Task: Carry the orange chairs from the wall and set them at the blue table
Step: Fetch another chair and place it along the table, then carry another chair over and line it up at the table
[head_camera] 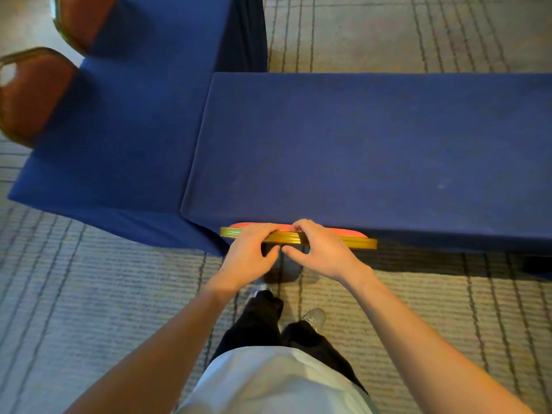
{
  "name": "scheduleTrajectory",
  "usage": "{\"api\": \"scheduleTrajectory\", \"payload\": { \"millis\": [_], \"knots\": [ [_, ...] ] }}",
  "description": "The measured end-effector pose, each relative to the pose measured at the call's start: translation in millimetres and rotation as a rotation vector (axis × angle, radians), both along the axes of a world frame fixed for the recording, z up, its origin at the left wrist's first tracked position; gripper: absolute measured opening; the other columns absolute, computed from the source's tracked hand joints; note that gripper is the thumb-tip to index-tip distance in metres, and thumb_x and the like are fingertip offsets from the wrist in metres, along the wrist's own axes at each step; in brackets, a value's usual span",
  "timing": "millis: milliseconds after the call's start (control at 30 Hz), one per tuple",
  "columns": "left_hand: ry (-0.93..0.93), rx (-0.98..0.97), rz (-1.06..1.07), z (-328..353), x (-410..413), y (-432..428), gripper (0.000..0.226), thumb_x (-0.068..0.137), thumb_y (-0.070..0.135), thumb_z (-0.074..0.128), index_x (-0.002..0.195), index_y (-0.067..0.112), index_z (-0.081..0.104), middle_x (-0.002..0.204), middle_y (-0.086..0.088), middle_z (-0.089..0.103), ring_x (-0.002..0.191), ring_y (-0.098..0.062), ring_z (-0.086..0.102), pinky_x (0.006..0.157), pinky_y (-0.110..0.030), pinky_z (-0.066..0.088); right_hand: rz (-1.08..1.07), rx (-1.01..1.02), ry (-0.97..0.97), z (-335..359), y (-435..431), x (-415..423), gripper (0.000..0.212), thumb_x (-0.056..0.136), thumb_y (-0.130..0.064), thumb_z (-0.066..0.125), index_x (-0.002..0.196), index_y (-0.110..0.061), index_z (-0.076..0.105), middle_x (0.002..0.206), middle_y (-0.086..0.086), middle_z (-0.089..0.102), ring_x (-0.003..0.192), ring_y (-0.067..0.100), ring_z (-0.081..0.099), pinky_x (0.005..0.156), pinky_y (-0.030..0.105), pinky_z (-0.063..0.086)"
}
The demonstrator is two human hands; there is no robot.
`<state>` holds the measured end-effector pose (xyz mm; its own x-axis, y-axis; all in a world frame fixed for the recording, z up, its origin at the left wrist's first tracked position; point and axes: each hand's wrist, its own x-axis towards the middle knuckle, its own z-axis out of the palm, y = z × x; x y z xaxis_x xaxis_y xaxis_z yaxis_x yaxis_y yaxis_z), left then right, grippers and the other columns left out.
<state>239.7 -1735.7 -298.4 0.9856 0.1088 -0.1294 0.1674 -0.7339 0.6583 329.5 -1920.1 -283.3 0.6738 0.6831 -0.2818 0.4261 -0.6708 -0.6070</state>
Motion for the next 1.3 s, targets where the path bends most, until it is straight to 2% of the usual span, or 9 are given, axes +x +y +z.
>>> {"api": "scheduleTrajectory", "payload": {
  "millis": [133, 400, 567, 667, 800, 867, 1000, 1167, 1300],
  "knots": [
    [0.017, -0.080, 0.045, 15, -24, 10, 0.053, 0.092, 0.019, 0.067, 0.141, 0.033, 0.054, 0.135, 0.017, 0.060, 0.128, -0.006, 0.054, 0.107, -0.042, 0.048, 0.020, 0.041, -0.022, 21, 14, -19, 0.045, 0.094, -0.044, 0.064, 0.134, -0.026, 0.052, 0.128, -0.009, 0.062, 0.112, 0.013, 0.059, 0.089, 0.029, 0.049],
    [-0.072, -0.137, 0.172, 46, -88, 55, 0.051, 0.097, 0.019, 0.064, 0.138, 0.046, 0.052, 0.134, 0.031, 0.056, 0.126, 0.006, 0.050, 0.106, -0.031, 0.047, 0.023, 0.093, -0.008, 62, 59, -67, 0.045, 0.099, -0.042, 0.060, 0.140, -0.033, 0.047, 0.143, -0.015, 0.054, 0.127, 0.007, 0.052, 0.101, 0.030, 0.048],
    [-0.123, -0.207, 0.317, 57, -151, 106, 0.048, 0.099, 0.024, 0.065, 0.145, 0.033, 0.052, 0.143, 0.018, 0.055, 0.133, -0.004, 0.051, 0.111, -0.039, 0.046, 0.055, 0.172, 0.018, 76, 122, -122, 0.050, 0.099, -0.040, 0.061, 0.146, -0.032, 0.045, 0.147, -0.016, 0.051, 0.133, 0.004, 0.048, 0.106, 0.029, 0.045],
    [-0.145, -0.289, 0.442, 66, -210, 148, 0.046, 0.101, 0.025, 0.063, 0.145, 0.033, 0.052, 0.138, 0.008, 0.062, 0.124, -0.019, 0.061, 0.106, -0.041, 0.051, 0.070, 0.238, 0.095, 87, 172, -174, 0.050, 0.101, -0.039, 0.061, 0.148, -0.033, 0.044, 0.148, -0.020, 0.048, 0.135, 0.000, 0.044, 0.110, 0.027, 0.042],
    [-0.233, -0.370, 0.601, 80, -284, 196, 0.043, 0.101, 0.023, 0.063, 0.142, 0.030, 0.056, 0.139, 0.020, 0.058, 0.127, 0.010, 0.051, 0.115, -0.031, 0.042, 0.101, 0.347, 0.194, 100, 235, -240, 0.045, 0.101, -0.038, 0.061, 0.144, -0.036, 0.048, 0.144, -0.024, 0.049, 0.131, -0.005, 0.046, 0.108, 0.023, 0.042],
    [-0.283, -0.414, 0.683, 87, -321, 217, 0.040, 0.100, 0.020, 0.064, 0.140, 0.029, 0.058, 0.138, 0.020, 0.059, 0.121, 0.013, 0.053, 0.114, -0.034, 0.043, 0.128, 0.401, 0.253, 105, 267, -271, 0.041, 0.101, -0.038, 0.061, 0.140, -0.039, 0.051, 0.141, -0.025, 0.052, 0.129, -0.006, 0.049, 0.107, 0.024, 0.044],
    [-0.417, -0.548, 0.823, 107, -377, 249, 0.035, 0.099, 0.020, 0.063, 0.129, 0.038, 0.062, 0.134, 0.014, 0.064, 0.128, -0.002, 0.057, 0.110, -0.037, 0.047, 0.155, 0.503, 0.385, 122, 319, -318, 0.033, 0.103, -0.028, 0.061, 0.135, -0.034, 0.056, 0.136, -0.018, 0.060, 0.124, -0.005, 0.056, 0.108, 0.026, 0.047],
    [-0.544, -0.664, 0.955, 119, -416, 293, 0.030, 0.104, 0.010, 0.057, 0.130, 0.023, 0.065, 0.133, 0.006, 0.067, 0.124, -0.008, 0.063, 0.106, -0.033, 0.050, 0.183, 0.555, 0.499, 134, 381, -347, 0.029, 0.104, -0.021, 0.059, 0.132, -0.028, 0.061, 0.132, -0.011, 0.066, 0.124, 0.004, 0.061, 0.109, 0.035, 0.049],
    [-0.594, -0.672, 1.028, 112, -426, 329, 0.030, 0.104, 0.006, 0.055, 0.128, 0.021, 0.066, 0.131, 0.005, 0.069, 0.122, -0.013, 0.065, 0.105, -0.038, 0.051, 0.178, 0.565, 0.589, 126, 437, -352, 0.028, 0.105, -0.018, 0.057, 0.131, -0.022, 0.063, 0.132, -0.007, 0.067, 0.127, 0.012, 0.061, 0.111, 0.046, 0.047]
  ]
}}
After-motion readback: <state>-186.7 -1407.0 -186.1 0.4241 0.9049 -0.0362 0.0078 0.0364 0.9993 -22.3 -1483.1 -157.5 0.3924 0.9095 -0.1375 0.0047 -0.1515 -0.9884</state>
